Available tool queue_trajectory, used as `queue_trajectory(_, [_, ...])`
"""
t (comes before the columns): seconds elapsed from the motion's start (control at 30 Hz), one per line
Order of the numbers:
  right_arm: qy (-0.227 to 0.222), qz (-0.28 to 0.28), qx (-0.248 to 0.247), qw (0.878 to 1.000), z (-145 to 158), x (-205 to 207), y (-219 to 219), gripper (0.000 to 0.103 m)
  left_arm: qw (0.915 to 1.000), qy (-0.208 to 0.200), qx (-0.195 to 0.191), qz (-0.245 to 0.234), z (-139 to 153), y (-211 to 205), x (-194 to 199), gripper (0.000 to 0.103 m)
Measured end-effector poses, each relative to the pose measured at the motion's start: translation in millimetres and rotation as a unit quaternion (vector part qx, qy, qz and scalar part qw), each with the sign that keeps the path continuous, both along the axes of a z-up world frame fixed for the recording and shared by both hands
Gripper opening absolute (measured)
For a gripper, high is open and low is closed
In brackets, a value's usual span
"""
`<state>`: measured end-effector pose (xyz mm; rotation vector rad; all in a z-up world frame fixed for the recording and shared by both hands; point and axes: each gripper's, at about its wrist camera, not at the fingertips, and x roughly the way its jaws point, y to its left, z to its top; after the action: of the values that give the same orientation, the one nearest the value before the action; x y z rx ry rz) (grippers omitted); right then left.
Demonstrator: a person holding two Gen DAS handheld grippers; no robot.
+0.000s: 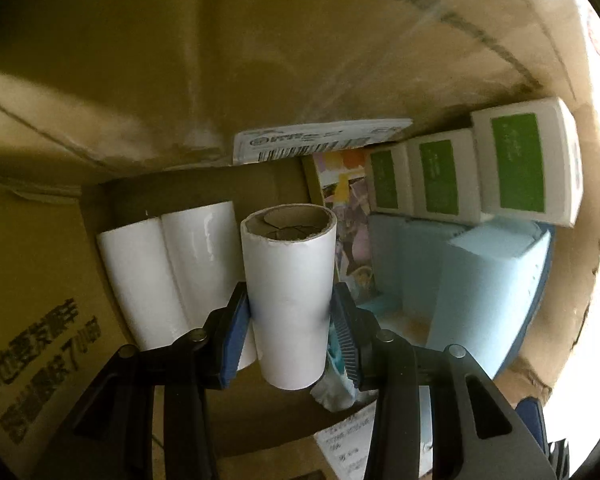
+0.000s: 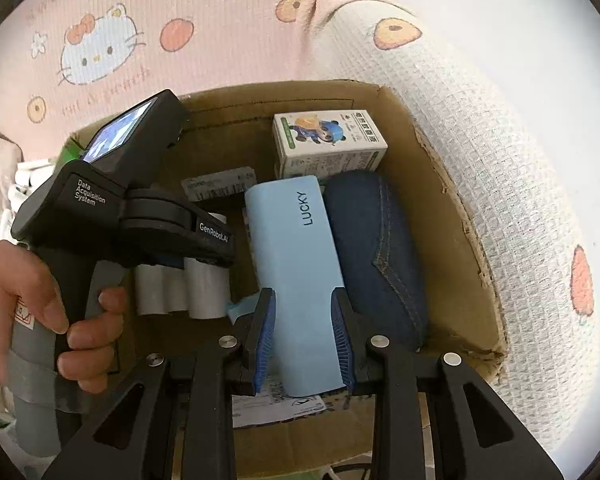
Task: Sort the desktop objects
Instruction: 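Lower the tubes upright into the box and open both grippers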
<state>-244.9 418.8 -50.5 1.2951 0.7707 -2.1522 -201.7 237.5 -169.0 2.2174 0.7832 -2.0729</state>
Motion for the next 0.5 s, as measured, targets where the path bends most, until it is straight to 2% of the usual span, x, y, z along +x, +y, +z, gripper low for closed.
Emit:
queue_trajectory(0.1, [-0.003,0.004,0.007,1.0,0,2,5,0.025,0.9997,0.001,-0.006,0.023,-5,-1,1,0.045])
queue_trajectory(0.33, [-0.009,0.006,0.021,1.0,-3,0,7,0.025,0.9972,-0.045,0.013,0.058,-14,-3,1,0.045])
queue_trajectory(0.43, [-0.014,0.007,0.023,1.0,-6,-1,8,0.026,0.9949,-0.059,0.028,0.077,-11,-11,4,0.045])
queue_trajectory(0.5, [-0.021,0.009,0.021,1.0,-9,-2,8,0.026,0.9939,-0.066,0.019,0.086,-3,-18,7,0.045])
